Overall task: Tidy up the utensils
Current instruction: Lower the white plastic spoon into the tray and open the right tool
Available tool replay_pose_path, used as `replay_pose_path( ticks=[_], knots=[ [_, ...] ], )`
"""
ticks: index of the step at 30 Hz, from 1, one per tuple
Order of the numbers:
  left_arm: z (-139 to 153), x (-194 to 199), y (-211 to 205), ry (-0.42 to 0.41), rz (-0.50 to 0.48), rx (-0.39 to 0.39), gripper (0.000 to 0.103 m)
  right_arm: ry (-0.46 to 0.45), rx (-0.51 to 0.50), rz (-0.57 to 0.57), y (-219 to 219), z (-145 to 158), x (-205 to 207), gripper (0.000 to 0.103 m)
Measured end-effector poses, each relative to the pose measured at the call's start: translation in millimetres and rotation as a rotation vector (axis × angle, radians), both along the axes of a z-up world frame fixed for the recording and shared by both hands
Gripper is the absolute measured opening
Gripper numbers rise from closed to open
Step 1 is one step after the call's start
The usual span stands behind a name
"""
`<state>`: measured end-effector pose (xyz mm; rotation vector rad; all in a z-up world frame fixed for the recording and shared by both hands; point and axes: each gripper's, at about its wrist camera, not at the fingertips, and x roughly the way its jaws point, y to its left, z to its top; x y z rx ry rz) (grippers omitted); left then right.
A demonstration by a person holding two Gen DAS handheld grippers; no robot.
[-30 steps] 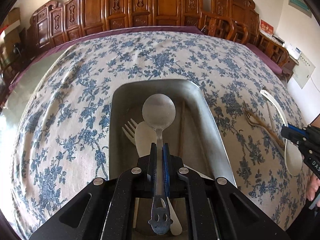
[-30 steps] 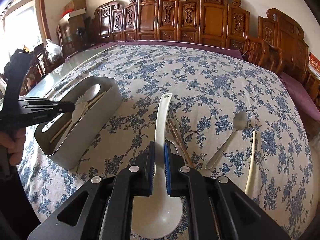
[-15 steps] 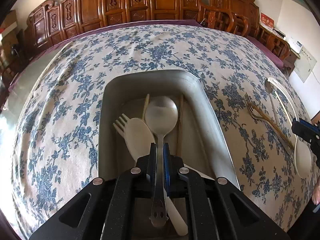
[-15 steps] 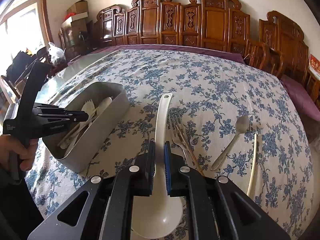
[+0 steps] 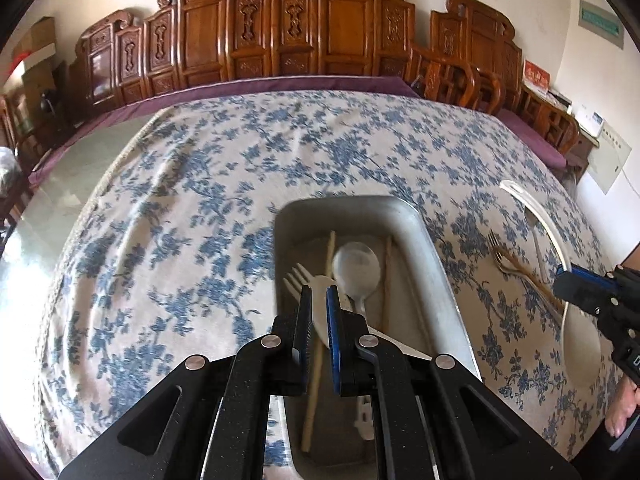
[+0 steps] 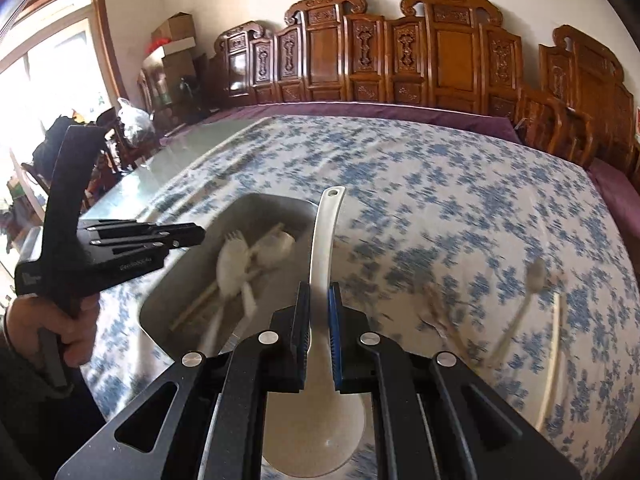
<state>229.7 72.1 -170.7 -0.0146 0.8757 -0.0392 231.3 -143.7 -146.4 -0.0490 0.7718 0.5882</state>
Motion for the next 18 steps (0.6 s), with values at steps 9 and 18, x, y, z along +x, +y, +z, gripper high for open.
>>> replay_pose_path(
  ticks=[9, 18],
  knots=[
    [10, -2, 30, -0.028, 0.052, -0.001, 0.006, 0.028, 0.058, 0.042, 57, 4, 10, 0.011],
    [13, -4, 52, -0.039, 0.092, 0.010, 0.006, 0.098, 0.070, 0.049, 96, -17, 22, 0.011]
  ],
)
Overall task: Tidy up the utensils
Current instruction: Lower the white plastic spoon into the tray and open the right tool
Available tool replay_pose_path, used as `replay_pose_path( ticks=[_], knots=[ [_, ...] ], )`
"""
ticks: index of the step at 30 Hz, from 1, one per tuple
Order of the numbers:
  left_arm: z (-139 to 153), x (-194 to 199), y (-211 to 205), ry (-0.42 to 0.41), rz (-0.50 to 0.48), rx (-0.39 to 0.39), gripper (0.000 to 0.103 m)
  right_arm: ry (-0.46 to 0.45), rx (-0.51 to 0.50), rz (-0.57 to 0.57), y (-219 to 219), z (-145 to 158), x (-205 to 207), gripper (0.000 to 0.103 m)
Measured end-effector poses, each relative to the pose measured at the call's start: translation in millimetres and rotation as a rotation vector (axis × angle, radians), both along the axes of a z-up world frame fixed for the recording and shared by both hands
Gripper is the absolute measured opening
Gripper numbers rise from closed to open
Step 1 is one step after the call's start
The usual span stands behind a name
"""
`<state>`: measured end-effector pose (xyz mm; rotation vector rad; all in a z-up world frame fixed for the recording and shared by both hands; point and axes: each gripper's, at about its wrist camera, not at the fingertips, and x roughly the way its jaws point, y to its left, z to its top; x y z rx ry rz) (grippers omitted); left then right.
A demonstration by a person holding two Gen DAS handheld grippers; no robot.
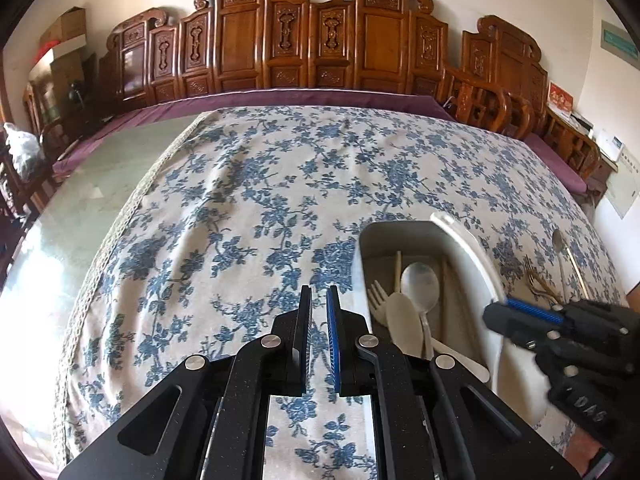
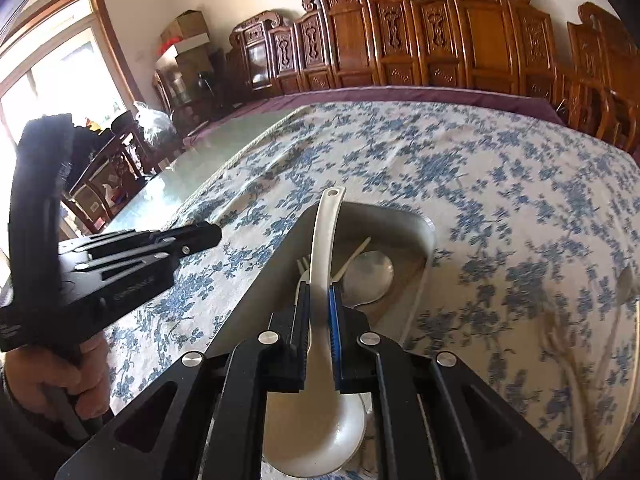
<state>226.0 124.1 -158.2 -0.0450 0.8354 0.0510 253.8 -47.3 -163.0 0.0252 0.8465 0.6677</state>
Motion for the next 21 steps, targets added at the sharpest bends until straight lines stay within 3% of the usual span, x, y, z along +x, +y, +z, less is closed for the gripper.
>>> replay_pose_path(
  ticks=[12, 21],
  knots=[
    [5, -4, 13, -0.011, 0.023, -0.013, 0.006, 0.047, -0.030, 0.010, 19, -25, 6, 0.011],
    [13, -9, 6, -0.037, 0.000, -0.029, 0.006, 0.020, -0.024, 0.010, 8, -18, 4, 0.014]
  ],
)
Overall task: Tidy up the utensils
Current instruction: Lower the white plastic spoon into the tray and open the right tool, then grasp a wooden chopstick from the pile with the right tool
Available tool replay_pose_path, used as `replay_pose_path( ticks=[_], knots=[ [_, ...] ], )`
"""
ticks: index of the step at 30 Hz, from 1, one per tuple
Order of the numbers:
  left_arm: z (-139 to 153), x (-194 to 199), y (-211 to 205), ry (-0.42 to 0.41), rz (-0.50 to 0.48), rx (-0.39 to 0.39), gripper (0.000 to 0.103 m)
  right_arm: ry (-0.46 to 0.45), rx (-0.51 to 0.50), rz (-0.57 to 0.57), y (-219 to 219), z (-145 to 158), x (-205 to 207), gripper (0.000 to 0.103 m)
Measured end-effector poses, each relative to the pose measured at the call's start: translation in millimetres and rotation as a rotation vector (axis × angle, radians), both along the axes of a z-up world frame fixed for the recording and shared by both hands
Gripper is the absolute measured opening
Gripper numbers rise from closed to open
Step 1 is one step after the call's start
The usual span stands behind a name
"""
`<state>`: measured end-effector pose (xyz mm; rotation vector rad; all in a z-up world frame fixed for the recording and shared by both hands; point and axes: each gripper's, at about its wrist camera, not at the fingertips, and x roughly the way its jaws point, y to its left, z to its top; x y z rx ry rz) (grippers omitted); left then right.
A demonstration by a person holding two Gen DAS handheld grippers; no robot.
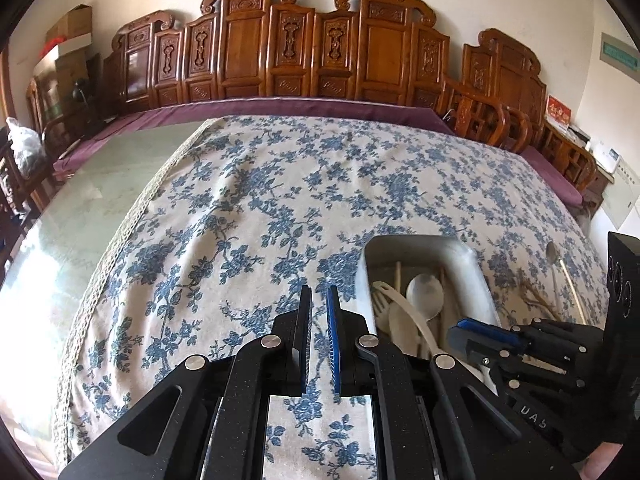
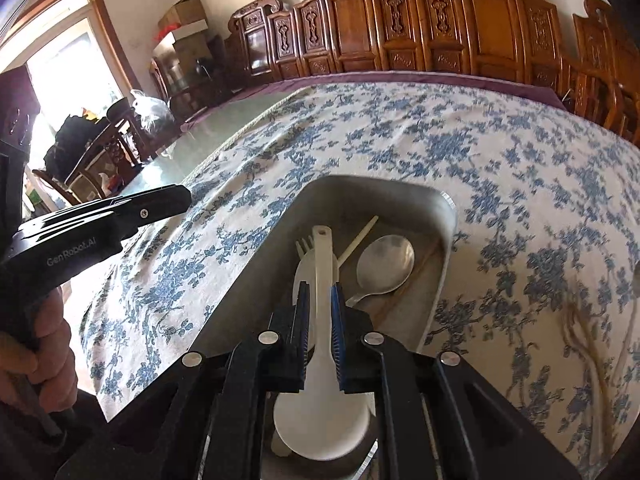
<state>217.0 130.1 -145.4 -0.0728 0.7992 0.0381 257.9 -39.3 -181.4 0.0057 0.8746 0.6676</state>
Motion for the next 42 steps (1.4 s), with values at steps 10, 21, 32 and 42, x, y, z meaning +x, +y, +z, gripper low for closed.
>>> replay_pose_path(
  ticks=[10, 21, 32, 42],
  knots=[
    [6, -3, -30, -0.021, -0.063, -0.020, 0.025, -0.135, -0.084, -0.079, -87, 37, -19, 0.014],
    [9, -6, -69, -0.039, -0.105, -0.024, 0.061, -0.151, -0.229, -0.293, -215, 29, -3, 0.014],
    [7, -20, -121, -0.047, -0.168, -0.005, 0.065, -0.033, -0.275, -0.408, -282, -30, 8, 0.028],
    [0, -27, -165, -0.014, -0.215, 0.021, 0.066, 0.026, -0.332, -0.386, -280, -50, 14, 0.020]
  ],
)
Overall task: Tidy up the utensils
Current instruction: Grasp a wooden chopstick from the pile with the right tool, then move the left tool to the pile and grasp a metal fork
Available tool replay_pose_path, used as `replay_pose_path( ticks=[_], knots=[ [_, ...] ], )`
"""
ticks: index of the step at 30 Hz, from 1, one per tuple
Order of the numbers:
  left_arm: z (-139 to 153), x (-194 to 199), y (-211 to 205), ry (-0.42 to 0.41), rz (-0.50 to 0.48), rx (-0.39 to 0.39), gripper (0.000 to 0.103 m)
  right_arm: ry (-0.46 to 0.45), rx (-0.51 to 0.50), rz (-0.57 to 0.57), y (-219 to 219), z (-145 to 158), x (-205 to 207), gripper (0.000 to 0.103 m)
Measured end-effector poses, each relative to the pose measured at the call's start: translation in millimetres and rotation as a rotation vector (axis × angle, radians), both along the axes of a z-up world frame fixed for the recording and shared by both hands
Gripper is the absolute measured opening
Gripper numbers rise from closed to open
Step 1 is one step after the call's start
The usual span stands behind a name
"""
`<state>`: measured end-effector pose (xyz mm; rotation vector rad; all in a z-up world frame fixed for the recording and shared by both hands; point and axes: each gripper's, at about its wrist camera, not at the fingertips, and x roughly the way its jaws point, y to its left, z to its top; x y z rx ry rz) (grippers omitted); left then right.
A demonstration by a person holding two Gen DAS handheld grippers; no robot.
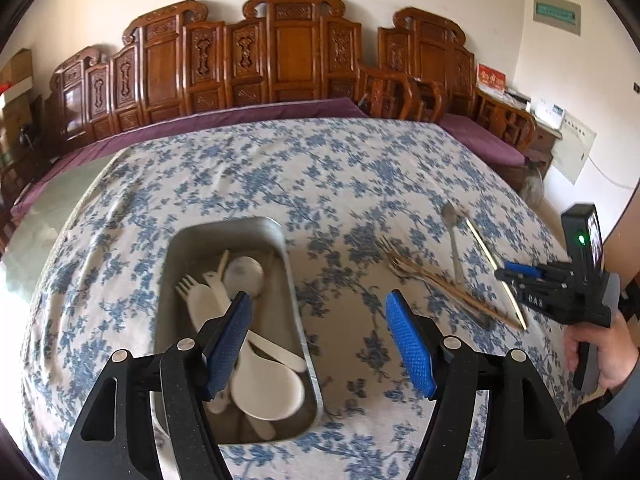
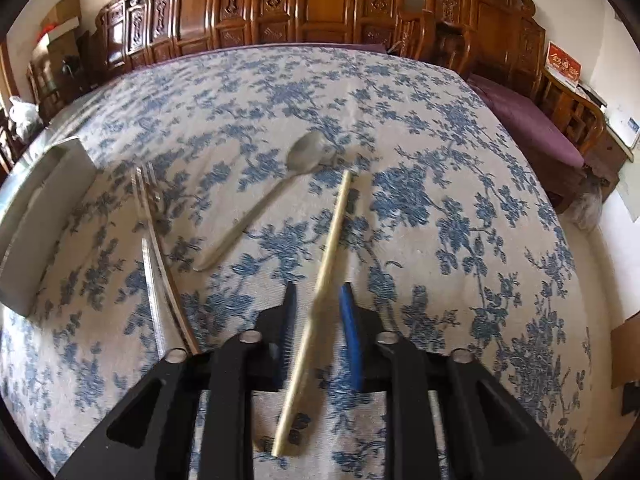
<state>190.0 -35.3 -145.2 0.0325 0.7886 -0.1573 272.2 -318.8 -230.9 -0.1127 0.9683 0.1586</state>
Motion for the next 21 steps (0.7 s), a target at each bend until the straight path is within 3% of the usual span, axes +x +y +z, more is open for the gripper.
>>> replay_pose_path(
  ticks=[4, 5, 6, 21],
  knots=[
    [-8, 0, -23, 0.024, -0.034, 0.020, 0.066, 0.013, 0.017, -0.005, -9, -2, 3, 0.018],
    [-11, 0, -30, 0.031, -0.038, 0.019, 0.066, 0.015, 0.014, -0.006, -12, -3, 3, 0.009],
    [-12, 1, -35, 0.038, -0.042, 0.015, 0.066, 0.016, 0.015, -0.004, -13, -3, 3, 0.006],
    [-62, 48, -117, 0.150, -0.080, 0.052, 0.066, -0.016, 0.113, -0.014, -35, 6, 1, 0.006]
  ],
)
